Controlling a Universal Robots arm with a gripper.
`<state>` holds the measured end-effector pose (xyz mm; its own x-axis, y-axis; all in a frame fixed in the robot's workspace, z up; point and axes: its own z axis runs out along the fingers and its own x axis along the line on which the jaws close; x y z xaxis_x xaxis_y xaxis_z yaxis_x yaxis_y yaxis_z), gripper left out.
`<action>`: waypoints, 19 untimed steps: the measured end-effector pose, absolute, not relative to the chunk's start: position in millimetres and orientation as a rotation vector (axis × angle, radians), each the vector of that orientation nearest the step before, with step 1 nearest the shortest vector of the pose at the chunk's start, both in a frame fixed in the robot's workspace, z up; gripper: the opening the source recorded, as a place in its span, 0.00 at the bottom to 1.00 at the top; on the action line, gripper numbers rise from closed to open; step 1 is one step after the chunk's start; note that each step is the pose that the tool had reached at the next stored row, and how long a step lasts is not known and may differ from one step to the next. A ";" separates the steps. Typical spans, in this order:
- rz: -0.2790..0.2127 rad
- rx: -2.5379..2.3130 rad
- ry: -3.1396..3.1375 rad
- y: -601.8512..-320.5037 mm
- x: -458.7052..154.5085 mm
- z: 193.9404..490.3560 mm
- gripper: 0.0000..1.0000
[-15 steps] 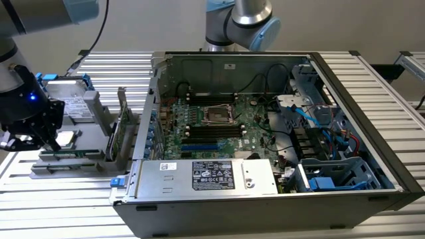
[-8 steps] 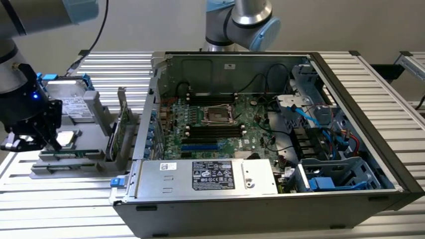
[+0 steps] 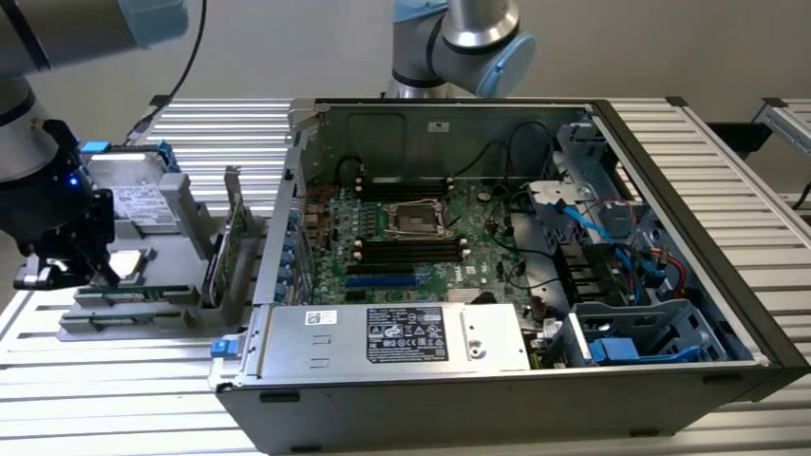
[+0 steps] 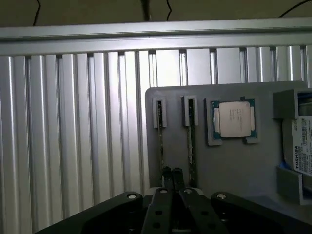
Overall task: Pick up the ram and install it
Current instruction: 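Pick up the ram and move it above insertion slot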
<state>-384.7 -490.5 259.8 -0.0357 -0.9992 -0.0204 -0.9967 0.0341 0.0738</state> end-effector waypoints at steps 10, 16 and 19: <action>-0.116 2.341 -2.055 -490.6 -384.6 256.1 0.10; -0.116 2.341 -2.055 -490.6 -384.7 256.1 0.30; -0.113 2.343 -2.057 -490.6 -384.7 254.0 0.36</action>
